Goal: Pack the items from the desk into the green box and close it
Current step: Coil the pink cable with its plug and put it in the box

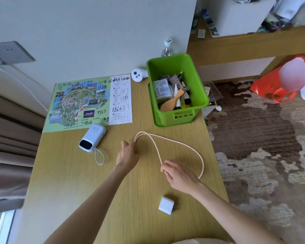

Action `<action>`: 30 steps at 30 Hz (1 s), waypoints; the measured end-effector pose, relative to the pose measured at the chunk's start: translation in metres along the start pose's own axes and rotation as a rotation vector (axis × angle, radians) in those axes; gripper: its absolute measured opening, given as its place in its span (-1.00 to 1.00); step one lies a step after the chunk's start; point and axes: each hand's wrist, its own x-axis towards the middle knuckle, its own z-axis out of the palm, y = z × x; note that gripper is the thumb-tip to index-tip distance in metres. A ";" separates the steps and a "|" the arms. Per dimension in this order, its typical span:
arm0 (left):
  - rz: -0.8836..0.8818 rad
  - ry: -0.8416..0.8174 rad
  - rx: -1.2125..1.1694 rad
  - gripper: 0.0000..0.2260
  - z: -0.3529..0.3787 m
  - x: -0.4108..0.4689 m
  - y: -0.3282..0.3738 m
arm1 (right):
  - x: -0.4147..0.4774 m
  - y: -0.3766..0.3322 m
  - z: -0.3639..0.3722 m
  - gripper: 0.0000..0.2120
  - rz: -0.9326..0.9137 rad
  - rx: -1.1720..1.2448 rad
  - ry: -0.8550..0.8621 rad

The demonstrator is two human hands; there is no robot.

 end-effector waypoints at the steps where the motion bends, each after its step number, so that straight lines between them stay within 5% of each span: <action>1: -0.031 0.006 -0.040 -0.80 0.000 -0.005 -0.003 | -0.004 -0.004 0.003 -0.94 0.003 0.000 0.003; 7: -0.115 0.065 -0.267 -0.80 -0.004 -0.026 -0.017 | -0.030 -0.034 0.011 -0.81 0.049 -0.057 0.099; 14: -0.172 0.016 -0.410 -0.67 -0.006 -0.040 -0.029 | -0.055 -0.046 0.041 -0.46 0.084 -0.175 -0.157; 22: -0.198 0.041 -0.394 -0.81 -0.011 -0.048 -0.036 | -0.053 -0.057 0.043 -0.68 0.182 -0.121 -0.096; 30: -0.116 0.110 -0.441 -0.83 -0.042 -0.059 -0.031 | -0.028 -0.068 0.003 -0.70 0.225 0.048 0.031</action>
